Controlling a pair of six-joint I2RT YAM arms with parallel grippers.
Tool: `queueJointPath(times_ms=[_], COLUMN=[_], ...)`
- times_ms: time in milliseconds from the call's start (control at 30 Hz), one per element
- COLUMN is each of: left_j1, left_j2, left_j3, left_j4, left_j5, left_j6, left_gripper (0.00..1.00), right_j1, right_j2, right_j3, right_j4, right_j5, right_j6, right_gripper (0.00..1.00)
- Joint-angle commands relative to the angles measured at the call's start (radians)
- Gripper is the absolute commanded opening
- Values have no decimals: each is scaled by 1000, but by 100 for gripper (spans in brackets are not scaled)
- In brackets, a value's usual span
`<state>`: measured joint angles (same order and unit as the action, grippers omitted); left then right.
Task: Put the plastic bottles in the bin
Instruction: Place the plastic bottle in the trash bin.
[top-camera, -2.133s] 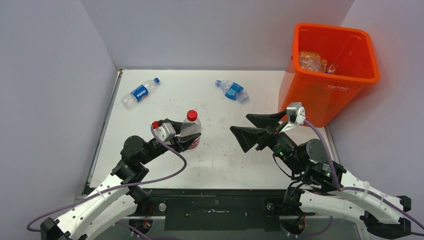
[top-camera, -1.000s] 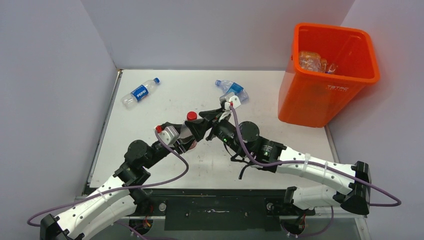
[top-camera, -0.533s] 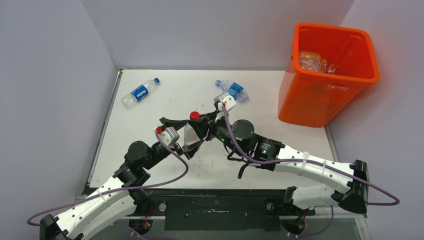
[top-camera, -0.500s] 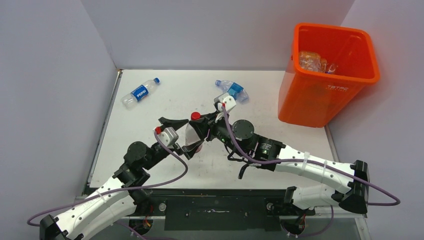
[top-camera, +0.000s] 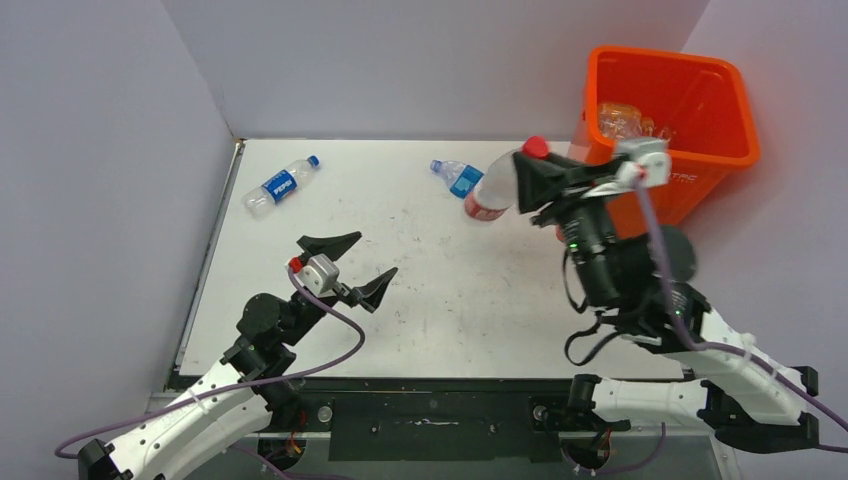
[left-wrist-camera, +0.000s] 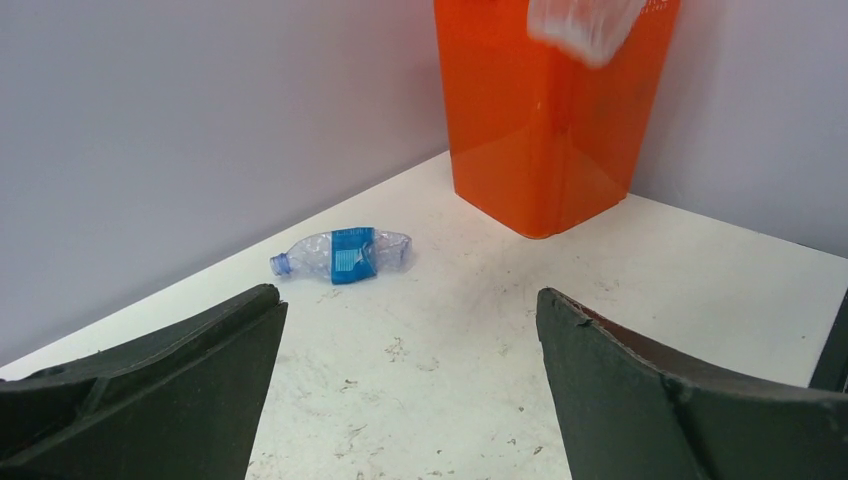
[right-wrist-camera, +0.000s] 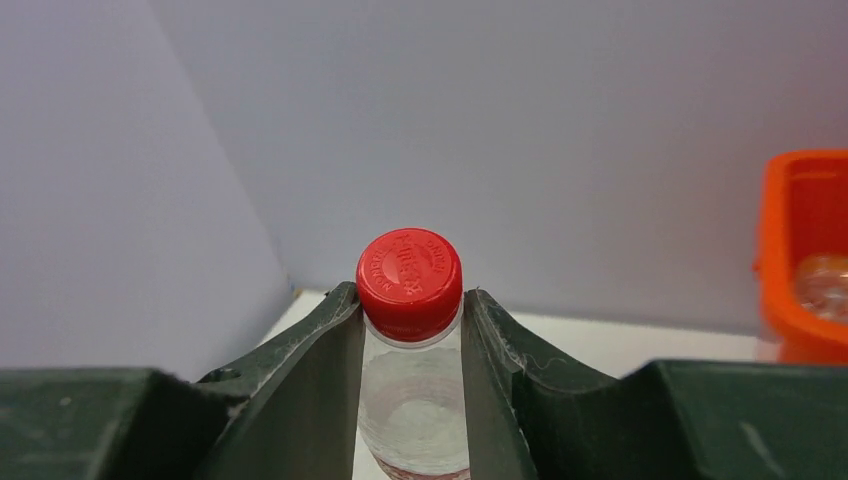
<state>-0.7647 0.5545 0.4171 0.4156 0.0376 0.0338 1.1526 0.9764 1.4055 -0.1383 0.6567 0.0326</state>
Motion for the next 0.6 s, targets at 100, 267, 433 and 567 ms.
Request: queueJointPath(times_ms=[100, 267, 433, 567], left_j1=[-18, -37, -40, -52], left_j2=[-8, -2, 6, -8], left_j3=[7, 9, 14, 9], left_j4=[30, 26, 23, 12], left_j5=[-51, -38, -38, -57], left_j6=[17, 24, 17, 33], left_gripper=[96, 96, 96, 96], right_j1=[-4, -53, -515, -696], right_j2=[30, 184, 361, 412], right_j3=[64, 201, 539, 551], right_j4=[633, 915, 293, 290], right_j5=[303, 336, 178, 130], right_j6=[-593, -945, -356, -190], right_gripper=[5, 5, 5, 5])
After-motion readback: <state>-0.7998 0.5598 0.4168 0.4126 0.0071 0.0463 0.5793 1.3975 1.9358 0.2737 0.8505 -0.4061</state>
